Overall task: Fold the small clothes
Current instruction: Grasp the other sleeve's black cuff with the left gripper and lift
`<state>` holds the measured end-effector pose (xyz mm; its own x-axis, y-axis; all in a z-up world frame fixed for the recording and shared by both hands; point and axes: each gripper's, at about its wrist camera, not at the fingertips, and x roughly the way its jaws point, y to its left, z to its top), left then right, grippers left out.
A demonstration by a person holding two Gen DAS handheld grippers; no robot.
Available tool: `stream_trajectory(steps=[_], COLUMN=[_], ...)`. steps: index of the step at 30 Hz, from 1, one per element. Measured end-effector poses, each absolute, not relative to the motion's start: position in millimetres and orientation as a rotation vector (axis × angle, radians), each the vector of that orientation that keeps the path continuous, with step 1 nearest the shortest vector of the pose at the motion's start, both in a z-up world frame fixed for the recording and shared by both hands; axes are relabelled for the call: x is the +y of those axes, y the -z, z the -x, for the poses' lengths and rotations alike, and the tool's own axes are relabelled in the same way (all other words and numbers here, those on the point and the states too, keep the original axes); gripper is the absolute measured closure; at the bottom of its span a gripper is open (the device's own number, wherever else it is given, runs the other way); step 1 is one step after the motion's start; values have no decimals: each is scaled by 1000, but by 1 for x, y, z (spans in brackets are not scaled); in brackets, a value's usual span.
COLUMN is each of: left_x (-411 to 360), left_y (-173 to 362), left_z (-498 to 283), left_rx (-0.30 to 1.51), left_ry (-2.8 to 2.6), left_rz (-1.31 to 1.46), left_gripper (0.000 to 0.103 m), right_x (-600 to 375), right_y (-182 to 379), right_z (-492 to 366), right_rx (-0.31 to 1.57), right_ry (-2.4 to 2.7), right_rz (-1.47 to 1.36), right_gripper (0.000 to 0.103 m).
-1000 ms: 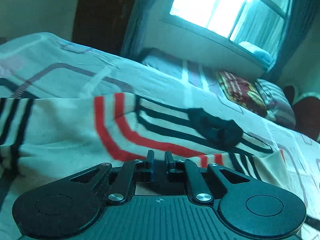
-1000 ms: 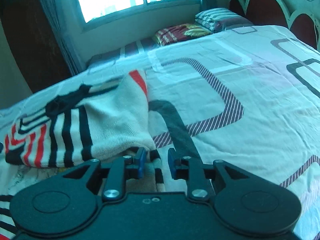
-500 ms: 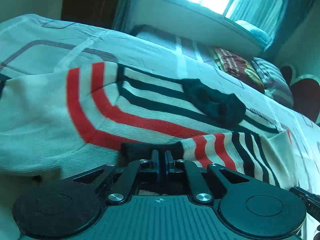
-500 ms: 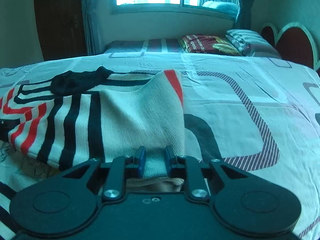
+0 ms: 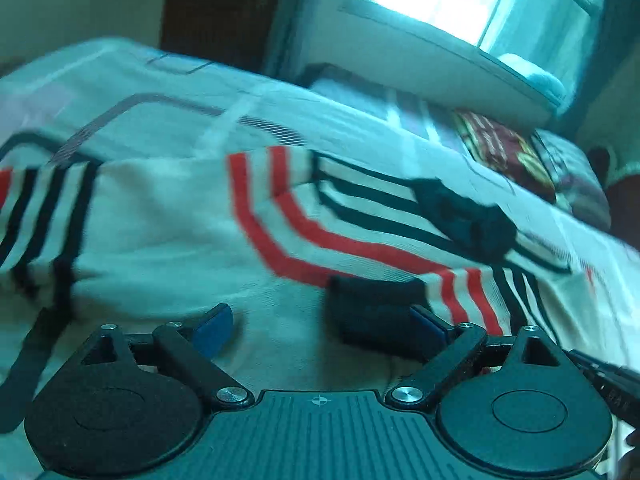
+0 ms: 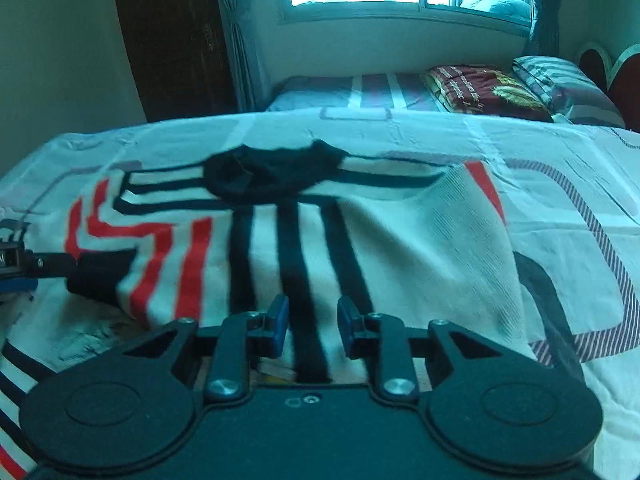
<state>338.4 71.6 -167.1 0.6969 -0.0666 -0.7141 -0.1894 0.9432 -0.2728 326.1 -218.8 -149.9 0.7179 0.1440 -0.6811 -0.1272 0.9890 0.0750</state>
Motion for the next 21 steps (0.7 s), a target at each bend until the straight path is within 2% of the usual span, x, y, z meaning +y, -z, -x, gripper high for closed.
stream_trajectory(steps=[8, 21], left_x=[152, 282], left_y=[168, 200], left_z=[-292, -249], left_rx=[775, 724], left_ry=[-237, -472], left_rz=[470, 763], left_gripper=[10, 10], right_x=[-147, -50], right_y=[144, 158], right_z=[-323, -337], right_rx=[737, 758], right_ry=[-305, -437], right_rz=[8, 58], right_gripper=[75, 75])
